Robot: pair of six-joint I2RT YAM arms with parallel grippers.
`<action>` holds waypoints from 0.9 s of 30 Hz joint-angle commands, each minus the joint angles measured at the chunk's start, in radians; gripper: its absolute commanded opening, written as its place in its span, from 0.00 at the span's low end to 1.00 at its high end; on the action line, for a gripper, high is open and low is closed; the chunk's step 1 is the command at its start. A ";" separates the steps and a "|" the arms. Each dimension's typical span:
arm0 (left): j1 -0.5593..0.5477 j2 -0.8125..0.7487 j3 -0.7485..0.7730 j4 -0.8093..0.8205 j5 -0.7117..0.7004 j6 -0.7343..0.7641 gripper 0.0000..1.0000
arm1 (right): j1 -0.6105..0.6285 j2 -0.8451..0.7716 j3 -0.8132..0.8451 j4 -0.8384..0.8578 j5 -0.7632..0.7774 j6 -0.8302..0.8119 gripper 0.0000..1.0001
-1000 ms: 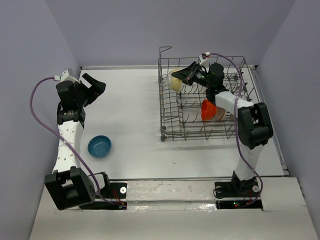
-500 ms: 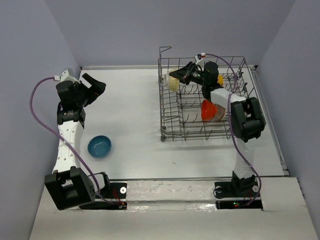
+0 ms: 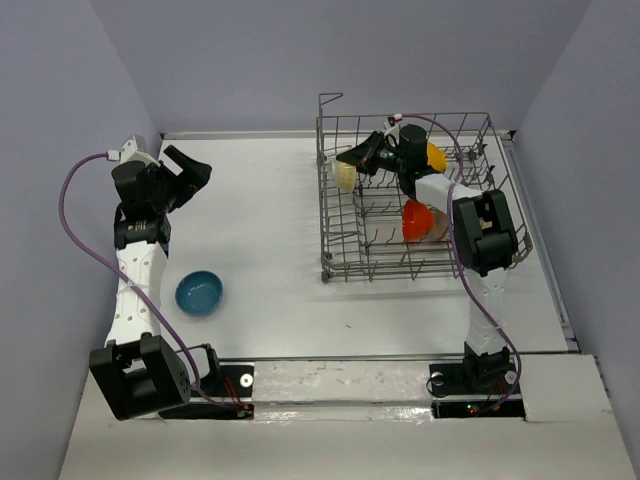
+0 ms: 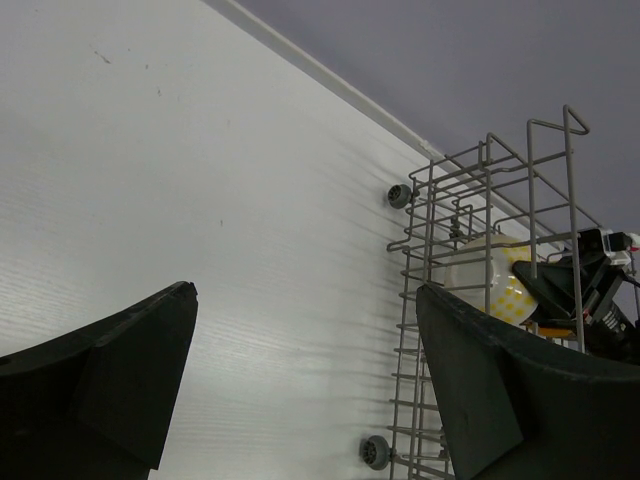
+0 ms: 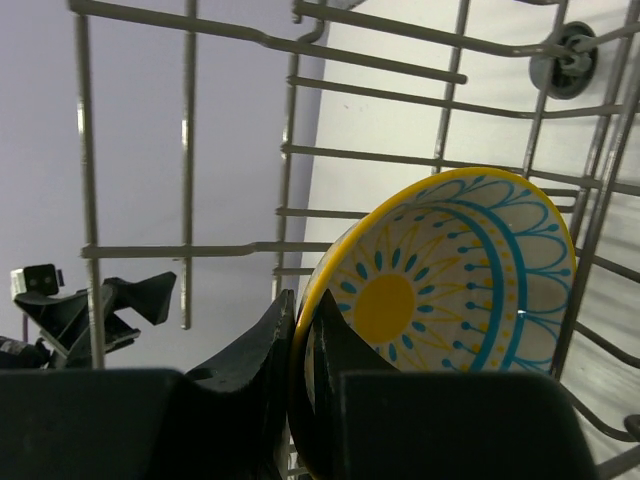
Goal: Load the bowls into the dish rack
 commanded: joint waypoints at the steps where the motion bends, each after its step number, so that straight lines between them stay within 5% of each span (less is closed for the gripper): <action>1: 0.006 -0.004 -0.004 0.053 0.020 0.008 0.99 | 0.003 -0.001 0.075 -0.026 0.010 -0.051 0.01; 15: 0.006 -0.002 -0.006 0.056 0.023 0.008 0.99 | 0.003 -0.023 0.160 -0.358 0.165 -0.258 0.14; 27: 0.006 -0.004 -0.008 0.058 0.024 0.005 0.99 | -0.006 -0.050 0.159 -0.464 0.232 -0.322 0.26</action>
